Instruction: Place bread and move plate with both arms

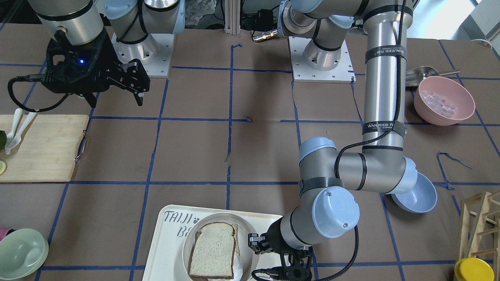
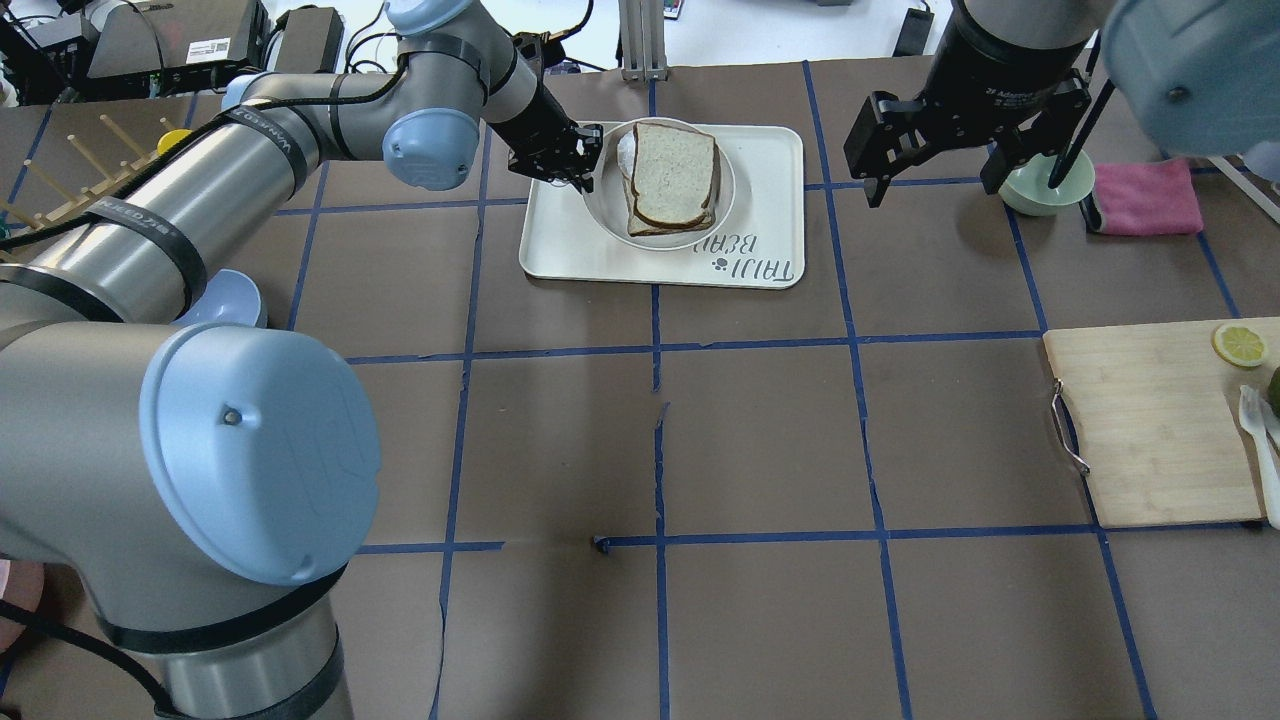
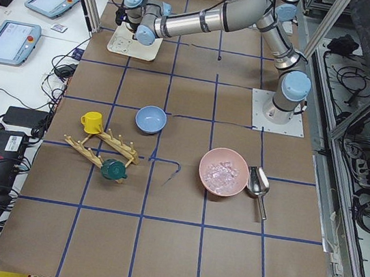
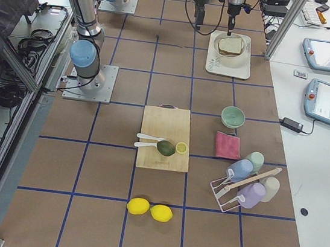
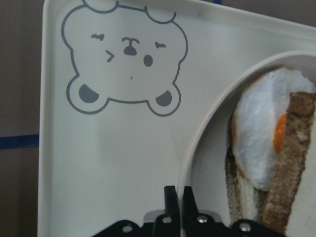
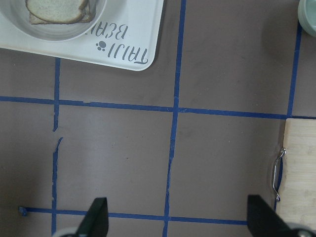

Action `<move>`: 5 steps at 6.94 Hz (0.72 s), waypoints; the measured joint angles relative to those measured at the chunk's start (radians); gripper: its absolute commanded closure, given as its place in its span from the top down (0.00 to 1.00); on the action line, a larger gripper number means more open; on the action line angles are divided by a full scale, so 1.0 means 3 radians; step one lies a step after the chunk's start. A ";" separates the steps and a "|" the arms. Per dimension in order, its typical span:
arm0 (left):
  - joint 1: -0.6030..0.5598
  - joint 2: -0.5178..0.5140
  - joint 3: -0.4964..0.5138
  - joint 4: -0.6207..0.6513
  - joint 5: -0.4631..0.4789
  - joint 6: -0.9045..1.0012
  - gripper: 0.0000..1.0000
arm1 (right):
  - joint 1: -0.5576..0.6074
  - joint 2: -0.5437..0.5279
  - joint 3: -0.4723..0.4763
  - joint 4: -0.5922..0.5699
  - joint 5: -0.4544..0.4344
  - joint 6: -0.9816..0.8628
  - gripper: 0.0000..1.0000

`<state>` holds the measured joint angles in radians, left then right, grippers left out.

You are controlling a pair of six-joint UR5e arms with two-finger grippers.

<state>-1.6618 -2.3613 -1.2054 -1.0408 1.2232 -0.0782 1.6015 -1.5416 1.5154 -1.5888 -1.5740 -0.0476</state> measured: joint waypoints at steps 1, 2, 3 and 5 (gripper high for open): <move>0.0001 -0.0044 0.0019 0.0007 -0.0039 -0.0030 1.00 | 0.0000 0.0000 0.0009 0.0005 0.0000 0.0000 1.00; 0.0003 -0.0048 0.0022 0.0002 -0.0059 -0.0080 1.00 | 0.0000 0.0000 0.0012 0.0007 0.0000 0.0000 1.00; 0.0008 -0.0018 0.0022 -0.0020 -0.0055 -0.0111 1.00 | -0.0001 0.0000 0.0014 0.0009 0.0001 0.0000 1.00; 0.0100 0.0184 0.0025 -0.0318 0.0047 -0.0086 1.00 | -0.0002 0.0000 0.0016 0.0008 0.0004 -0.0002 1.00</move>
<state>-1.6319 -2.3060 -1.1978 -1.1364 1.2374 -0.1041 1.6010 -1.5417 1.5201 -1.5864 -1.5729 -0.0483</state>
